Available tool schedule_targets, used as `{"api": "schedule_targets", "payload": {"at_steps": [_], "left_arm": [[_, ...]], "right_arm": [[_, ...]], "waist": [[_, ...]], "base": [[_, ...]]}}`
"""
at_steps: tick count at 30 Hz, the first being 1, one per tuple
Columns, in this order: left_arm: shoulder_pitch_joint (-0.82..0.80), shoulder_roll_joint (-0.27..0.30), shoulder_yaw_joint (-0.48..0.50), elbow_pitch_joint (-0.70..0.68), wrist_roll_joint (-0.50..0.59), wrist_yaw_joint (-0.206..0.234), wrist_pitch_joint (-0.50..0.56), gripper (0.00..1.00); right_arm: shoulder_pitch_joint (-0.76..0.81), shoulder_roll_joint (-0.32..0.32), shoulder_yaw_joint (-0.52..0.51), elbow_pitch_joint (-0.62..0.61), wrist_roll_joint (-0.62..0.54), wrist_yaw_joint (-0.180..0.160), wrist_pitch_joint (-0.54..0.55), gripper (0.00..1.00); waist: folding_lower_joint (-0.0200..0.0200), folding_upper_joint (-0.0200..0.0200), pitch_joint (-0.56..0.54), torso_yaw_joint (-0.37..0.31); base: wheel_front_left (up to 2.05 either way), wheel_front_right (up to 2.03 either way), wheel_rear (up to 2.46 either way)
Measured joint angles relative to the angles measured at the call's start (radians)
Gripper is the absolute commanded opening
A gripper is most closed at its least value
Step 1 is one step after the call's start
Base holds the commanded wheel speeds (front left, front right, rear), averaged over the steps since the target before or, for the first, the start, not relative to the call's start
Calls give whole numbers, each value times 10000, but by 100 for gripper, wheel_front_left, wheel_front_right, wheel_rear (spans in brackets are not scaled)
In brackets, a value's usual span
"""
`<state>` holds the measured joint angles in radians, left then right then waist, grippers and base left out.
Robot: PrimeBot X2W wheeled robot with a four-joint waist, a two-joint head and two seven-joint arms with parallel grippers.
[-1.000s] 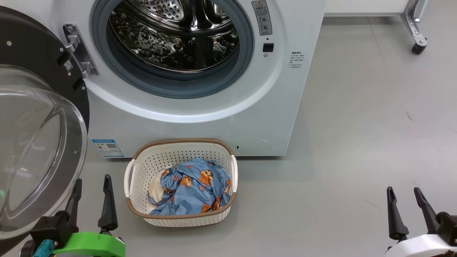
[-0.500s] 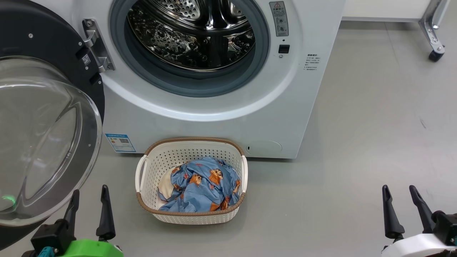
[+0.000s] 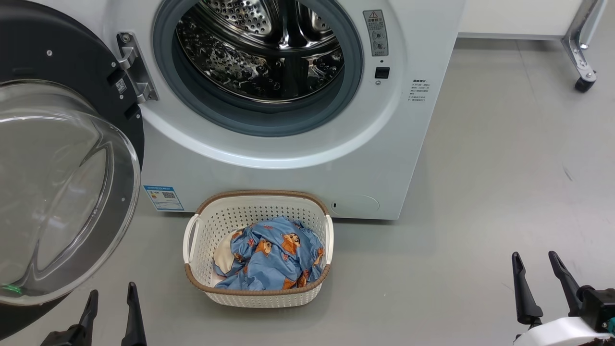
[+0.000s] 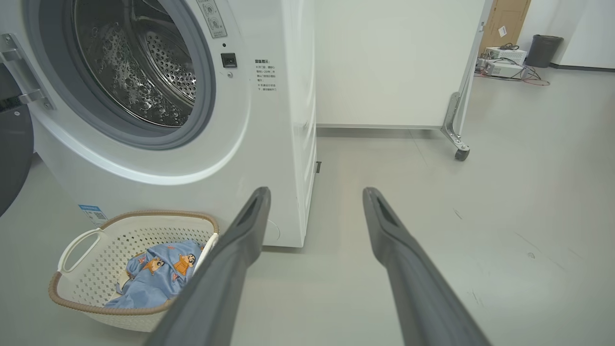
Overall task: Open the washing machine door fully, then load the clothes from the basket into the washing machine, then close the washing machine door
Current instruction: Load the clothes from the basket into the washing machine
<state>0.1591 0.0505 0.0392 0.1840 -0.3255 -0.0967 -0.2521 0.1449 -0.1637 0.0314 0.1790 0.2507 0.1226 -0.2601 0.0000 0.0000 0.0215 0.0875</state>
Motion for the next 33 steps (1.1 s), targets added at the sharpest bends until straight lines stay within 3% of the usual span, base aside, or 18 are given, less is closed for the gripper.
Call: {"api": "schedule_targets", "payload": {"at_steps": [33], "left_arm": [[195,-6,-652,-370,278,-265,0,100]], "right_arm": [[294,144,-171,-132,-420,0,0,100]], "waist": [[0,0,-5,46]], "base": [[0,0,0]]}}
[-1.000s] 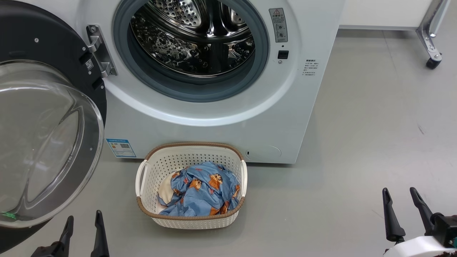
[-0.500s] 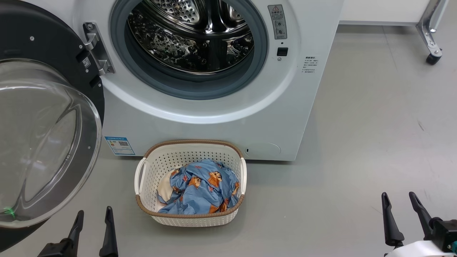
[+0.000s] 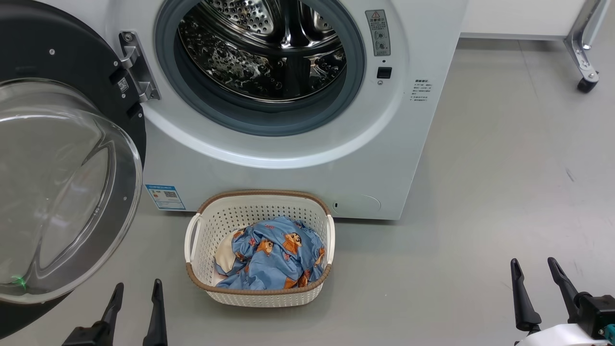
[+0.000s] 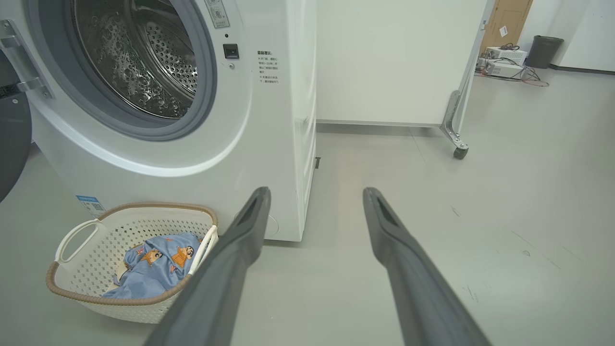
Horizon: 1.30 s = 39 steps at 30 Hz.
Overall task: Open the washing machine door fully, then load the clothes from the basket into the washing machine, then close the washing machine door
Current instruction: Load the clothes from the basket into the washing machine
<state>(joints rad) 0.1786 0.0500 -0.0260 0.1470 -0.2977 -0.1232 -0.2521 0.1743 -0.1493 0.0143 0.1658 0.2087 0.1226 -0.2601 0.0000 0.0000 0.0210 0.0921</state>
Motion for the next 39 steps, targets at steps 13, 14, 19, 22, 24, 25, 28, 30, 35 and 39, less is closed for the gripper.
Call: {"api": "schedule_targets", "payload": {"at_steps": [13,14,19,22,24,25,28,30,35,39], "left_arm": [[76,2,-12,35,163,-8,0,100],[76,4,-13,52,180,-8,0,100],[79,4,-21,81,178,-8,0,100],[79,4,-40,94,178,-8,0,100],[79,6,-58,98,178,-8,0,100],[79,6,-63,100,178,-8,0,100],[78,6,-88,102,176,-8,0,100],[78,6,-96,102,176,-10,0,100],[78,8,-92,100,176,-10,0,100],[78,6,-56,88,180,-10,0,100]], "right_arm": [[0,15,33,-29,0,0,0,100],[0,27,33,-29,0,0,0,100],[1,90,44,-33,0,0,0,100],[1,113,69,-33,0,0,0,100],[1,136,71,-35,0,0,0,100],[1,144,71,-35,0,0,0,100],[1,148,71,-35,0,0,0,100],[1,151,69,-35,0,0,0,100],[1,157,67,-35,0,0,0,100],[1,163,67,-35,0,0,0,100]], "waist": [[0,0,-13,35],[0,0,-9,29],[0,0,21,-7],[0,0,39,-30],[0,0,50,-45],[0,0,55,-52],[0,0,61,-69],[-1,0,62,-79],[0,0,60,-90],[0,0,63,-88]], "base": [[0,0,0],[0,0,0],[3,-3,0],[18,-18,0],[28,-28,0],[34,-34,0],[43,-43,0],[53,-53,0],[68,-68,0],[87,-87,0]]}}
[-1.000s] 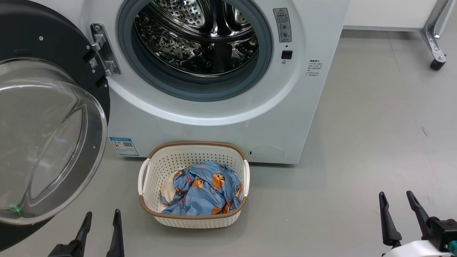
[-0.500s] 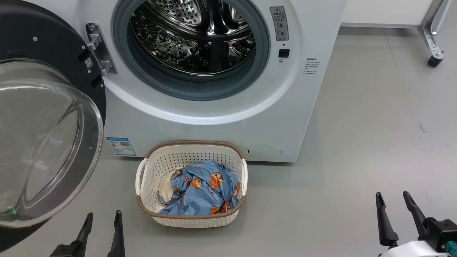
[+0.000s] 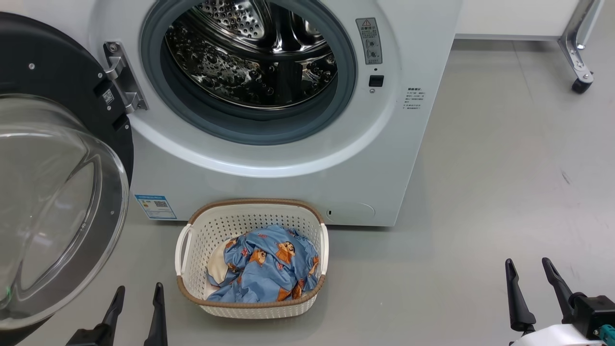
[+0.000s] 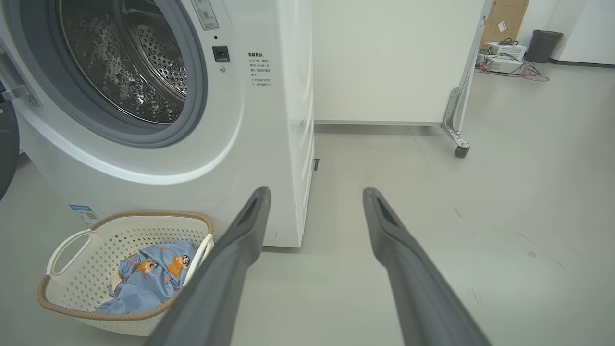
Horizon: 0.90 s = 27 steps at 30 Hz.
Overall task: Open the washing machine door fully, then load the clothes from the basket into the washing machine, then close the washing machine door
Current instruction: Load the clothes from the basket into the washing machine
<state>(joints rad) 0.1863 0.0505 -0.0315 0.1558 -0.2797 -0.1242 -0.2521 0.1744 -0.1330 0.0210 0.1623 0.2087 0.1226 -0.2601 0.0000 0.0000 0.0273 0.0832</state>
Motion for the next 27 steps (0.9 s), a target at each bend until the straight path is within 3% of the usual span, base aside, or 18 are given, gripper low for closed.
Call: {"api": "schedule_targets", "payload": {"at_steps": [13,27], "left_arm": [[-4,2,42,-50,84,0,0,100],[-6,21,-297,-339,278,0,0,100]], "right_arm": [[0,15,-6,-4,0,0,0,100],[-1,65,15,-4,2,0,0,100]], "waist": [[0,0,28,24],[0,0,86,-2]], "base": [[71,-71,0],[17,-17,0]]}}
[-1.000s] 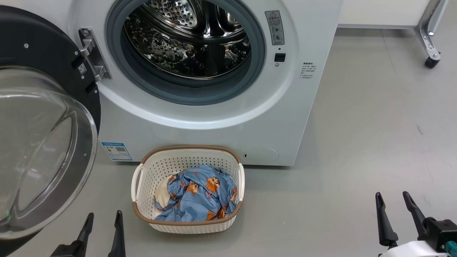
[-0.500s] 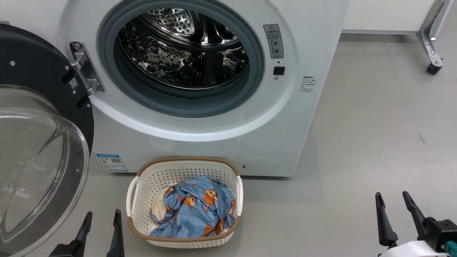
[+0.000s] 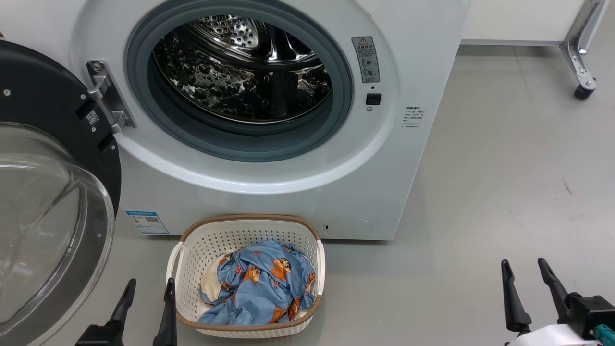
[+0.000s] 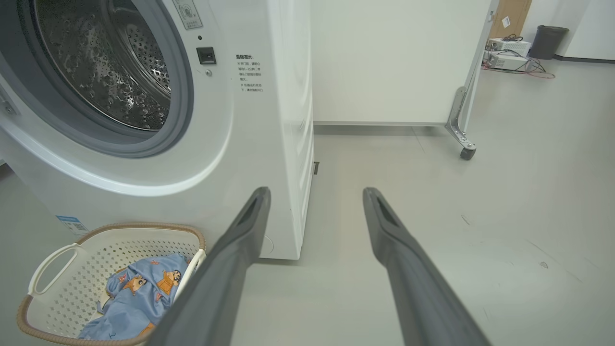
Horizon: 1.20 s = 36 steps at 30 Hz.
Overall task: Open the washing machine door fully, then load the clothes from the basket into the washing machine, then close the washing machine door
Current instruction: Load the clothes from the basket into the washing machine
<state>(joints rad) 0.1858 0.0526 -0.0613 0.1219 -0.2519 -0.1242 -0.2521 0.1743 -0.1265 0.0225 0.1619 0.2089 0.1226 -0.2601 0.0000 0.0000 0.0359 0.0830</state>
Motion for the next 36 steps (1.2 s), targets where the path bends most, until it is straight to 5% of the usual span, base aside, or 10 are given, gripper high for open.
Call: {"api": "schedule_targets", "payload": {"at_steps": [11,36], "left_arm": [[2,56,134,33,326,0,0,100],[-970,374,251,2033,-1710,0,1070,100]], "right_arm": [[-85,153,445,0,0,0,0,100],[-977,600,1120,-69,6,-2,0,100]], "waist": [[0,0,204,-429],[0,0,1702,-2912]], "base": [[0,0,0],[0,0,0]]}}
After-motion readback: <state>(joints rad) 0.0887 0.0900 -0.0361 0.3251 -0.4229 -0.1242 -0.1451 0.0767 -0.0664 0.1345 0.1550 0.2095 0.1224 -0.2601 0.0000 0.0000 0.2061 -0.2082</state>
